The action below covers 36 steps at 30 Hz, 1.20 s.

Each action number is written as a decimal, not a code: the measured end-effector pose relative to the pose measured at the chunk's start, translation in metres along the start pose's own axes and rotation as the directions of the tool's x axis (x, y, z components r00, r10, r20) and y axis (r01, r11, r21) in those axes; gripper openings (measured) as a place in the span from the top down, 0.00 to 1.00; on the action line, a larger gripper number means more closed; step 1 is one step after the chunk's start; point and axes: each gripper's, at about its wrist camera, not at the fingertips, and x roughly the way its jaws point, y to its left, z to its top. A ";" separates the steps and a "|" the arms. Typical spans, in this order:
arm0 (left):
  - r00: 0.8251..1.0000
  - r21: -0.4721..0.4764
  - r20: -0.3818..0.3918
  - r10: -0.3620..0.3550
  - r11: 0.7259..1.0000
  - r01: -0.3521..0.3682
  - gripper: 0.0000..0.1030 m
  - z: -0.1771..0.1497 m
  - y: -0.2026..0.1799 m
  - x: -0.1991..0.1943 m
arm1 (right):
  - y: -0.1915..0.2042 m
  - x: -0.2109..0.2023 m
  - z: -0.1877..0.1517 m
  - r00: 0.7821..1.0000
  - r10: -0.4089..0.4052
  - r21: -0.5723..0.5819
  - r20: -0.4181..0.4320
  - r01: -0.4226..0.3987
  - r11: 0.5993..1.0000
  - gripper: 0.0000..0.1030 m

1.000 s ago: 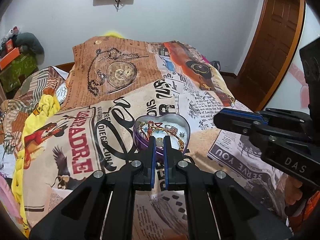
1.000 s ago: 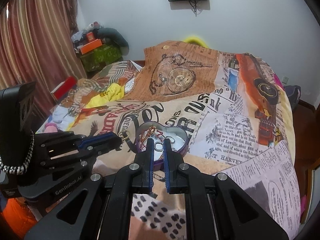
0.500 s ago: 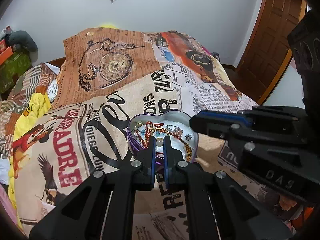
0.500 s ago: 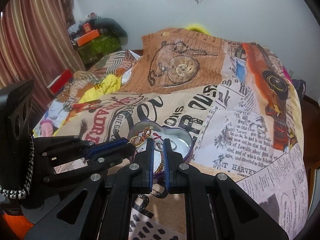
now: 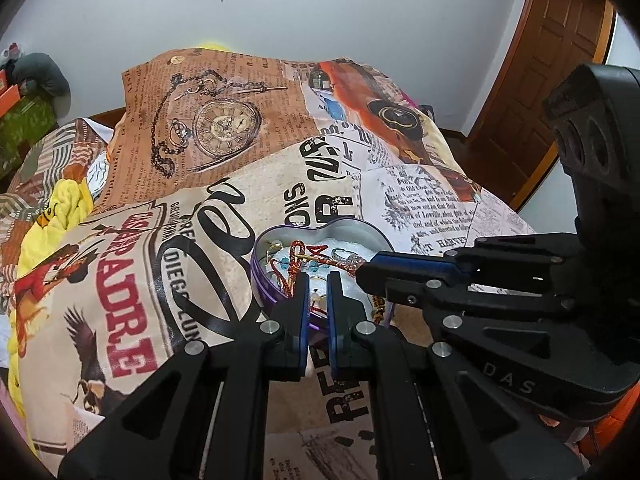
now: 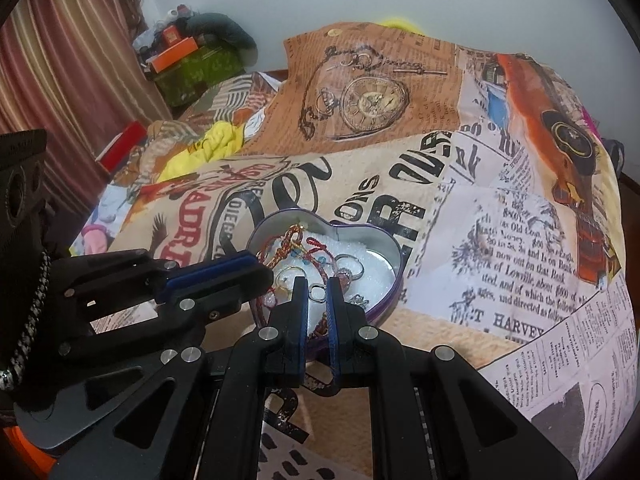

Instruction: Organize jewelry

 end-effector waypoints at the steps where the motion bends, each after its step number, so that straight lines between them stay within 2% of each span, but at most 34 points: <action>1: 1.000 -0.001 0.004 0.004 1.000 -0.004 0.95 0.000 0.000 -0.002 | 0.000 -0.001 0.000 1.000 0.001 -0.002 0.000 -0.001 1.000 0.92; 8: 0.999 -0.026 0.033 0.025 0.999 -0.024 0.95 0.005 0.005 -0.022 | 0.004 -0.007 0.003 1.000 -0.015 -0.014 -0.004 0.015 1.000 0.91; 12: 0.997 -0.043 0.062 0.044 0.998 -0.042 0.95 0.009 0.008 -0.041 | 0.009 -0.017 0.004 0.999 -0.038 -0.026 0.017 0.038 0.999 0.82; 18: 0.991 -0.045 0.120 0.061 0.997 -0.056 0.95 0.014 0.002 -0.075 | 0.021 -0.053 0.004 0.992 -0.081 -0.052 0.093 0.086 0.995 0.81; 23: 0.976 -0.024 0.204 0.080 0.997 -0.077 0.95 0.018 -0.016 -0.119 | 0.034 -0.103 0.003 0.971 -0.119 -0.056 0.209 0.134 0.989 0.81; 26: 0.959 -0.009 0.270 0.084 0.996 -0.084 0.94 0.019 -0.031 -0.152 | 0.042 -0.143 0.000 0.945 -0.136 -0.047 0.298 0.157 0.986 0.81; 29: 0.936 0.008 0.338 0.094 0.995 -0.102 0.92 0.016 -0.046 -0.184 | 0.053 -0.184 -0.006 0.905 -0.154 -0.031 0.396 0.180 0.983 0.81; 33: 0.894 0.019 0.436 0.102 0.992 -0.123 0.89 0.007 -0.067 -0.228 | 0.068 -0.238 -0.022 0.829 -0.184 -0.005 0.528 0.220 0.976 0.81; 35: 0.866 0.011 0.484 0.122 0.989 -0.145 0.81 0.001 -0.076 -0.249 | 0.075 -0.261 -0.032 0.791 -0.189 0.008 0.582 0.227 0.974 0.81; 36: 0.851 0.007 0.508 0.132 0.987 -0.158 0.73 -0.003 -0.080 -0.259 | 0.079 -0.273 -0.038 0.769 -0.194 0.016 0.610 0.233 0.972 0.81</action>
